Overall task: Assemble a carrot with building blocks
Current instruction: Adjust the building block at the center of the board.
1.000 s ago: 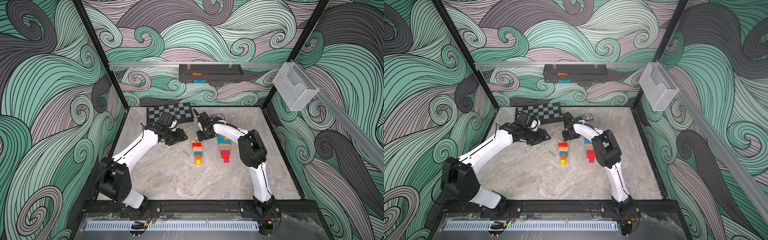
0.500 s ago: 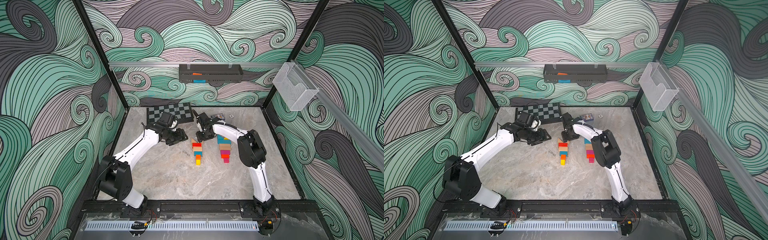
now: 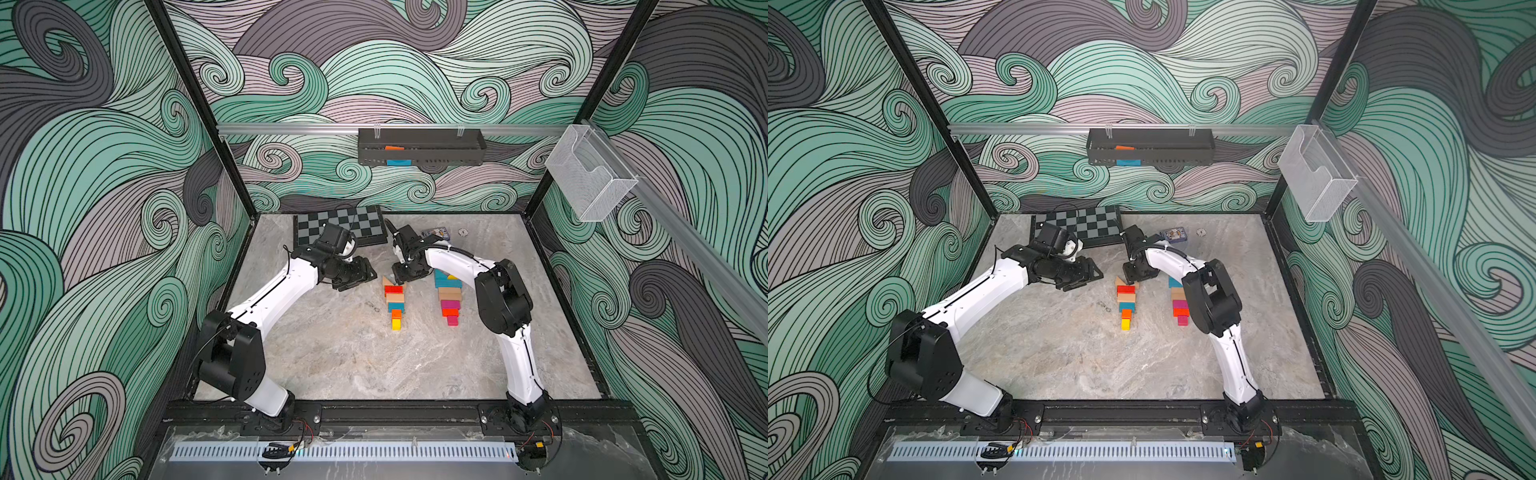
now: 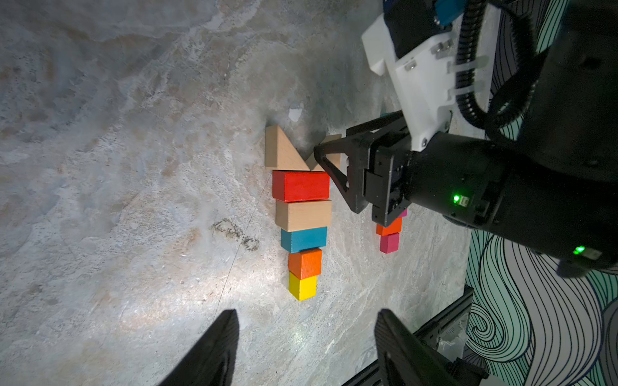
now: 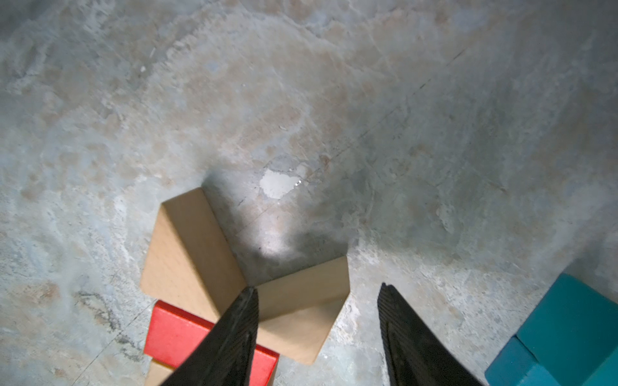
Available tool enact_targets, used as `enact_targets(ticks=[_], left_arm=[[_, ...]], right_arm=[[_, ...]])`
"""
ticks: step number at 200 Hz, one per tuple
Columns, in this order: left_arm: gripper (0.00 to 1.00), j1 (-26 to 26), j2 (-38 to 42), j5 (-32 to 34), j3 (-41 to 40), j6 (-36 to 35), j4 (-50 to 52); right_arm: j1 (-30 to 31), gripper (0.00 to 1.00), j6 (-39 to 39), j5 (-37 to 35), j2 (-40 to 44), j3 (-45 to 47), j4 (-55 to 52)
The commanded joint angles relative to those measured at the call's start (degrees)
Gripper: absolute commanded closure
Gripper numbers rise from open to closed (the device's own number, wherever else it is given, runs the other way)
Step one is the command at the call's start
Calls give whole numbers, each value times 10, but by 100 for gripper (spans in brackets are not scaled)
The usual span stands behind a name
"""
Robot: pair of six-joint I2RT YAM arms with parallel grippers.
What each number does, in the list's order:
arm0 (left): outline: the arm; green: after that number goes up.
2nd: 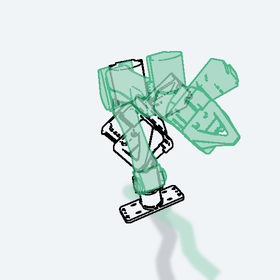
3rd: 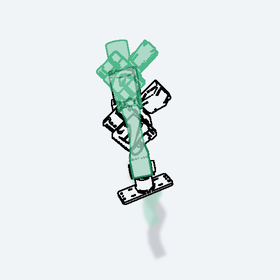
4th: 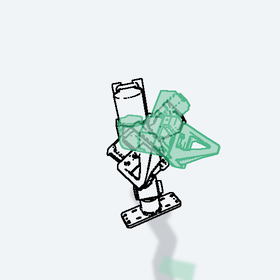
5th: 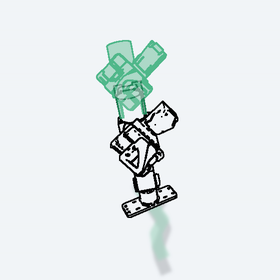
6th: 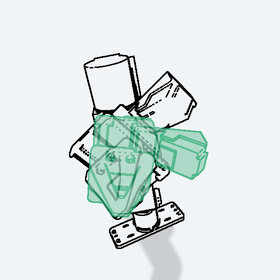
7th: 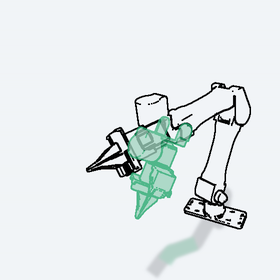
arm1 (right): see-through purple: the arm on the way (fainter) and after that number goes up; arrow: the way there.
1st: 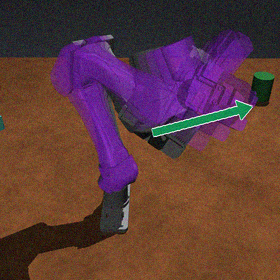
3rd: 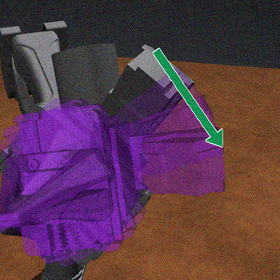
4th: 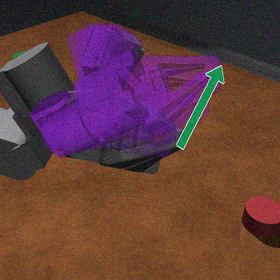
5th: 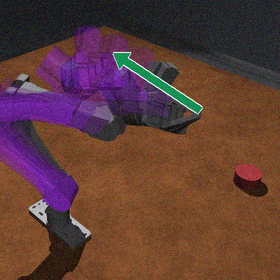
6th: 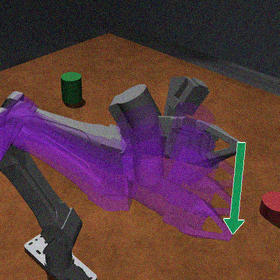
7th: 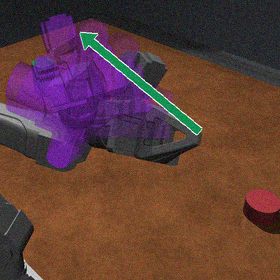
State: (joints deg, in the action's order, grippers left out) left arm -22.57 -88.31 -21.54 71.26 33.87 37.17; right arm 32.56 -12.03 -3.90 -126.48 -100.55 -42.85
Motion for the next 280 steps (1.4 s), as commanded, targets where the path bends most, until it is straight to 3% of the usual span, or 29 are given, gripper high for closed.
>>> enact_targets(ticks=[1, 91, 136, 188, 280], left_arm=[[34, 4, -5, -10, -6, 2, -11], [33, 5, -21, -20, -29, 9, -30], [42, 5, -47, -18, -58, 5, -44], [45, 0, -95, -20, -73, 3, -75], [40, -11, -190, 22, -14, -7, -103]], right_arm=[[3, 41, 7, 12, 5, -2, -8], [3, 25, 7, -8, 83, -7, -17], [4, 34, -18, -5, 151, 93, -33], [7, 39, -45, 17, 184, 197, -4], [7, 40, -61, 27, 174, 215, 15]])
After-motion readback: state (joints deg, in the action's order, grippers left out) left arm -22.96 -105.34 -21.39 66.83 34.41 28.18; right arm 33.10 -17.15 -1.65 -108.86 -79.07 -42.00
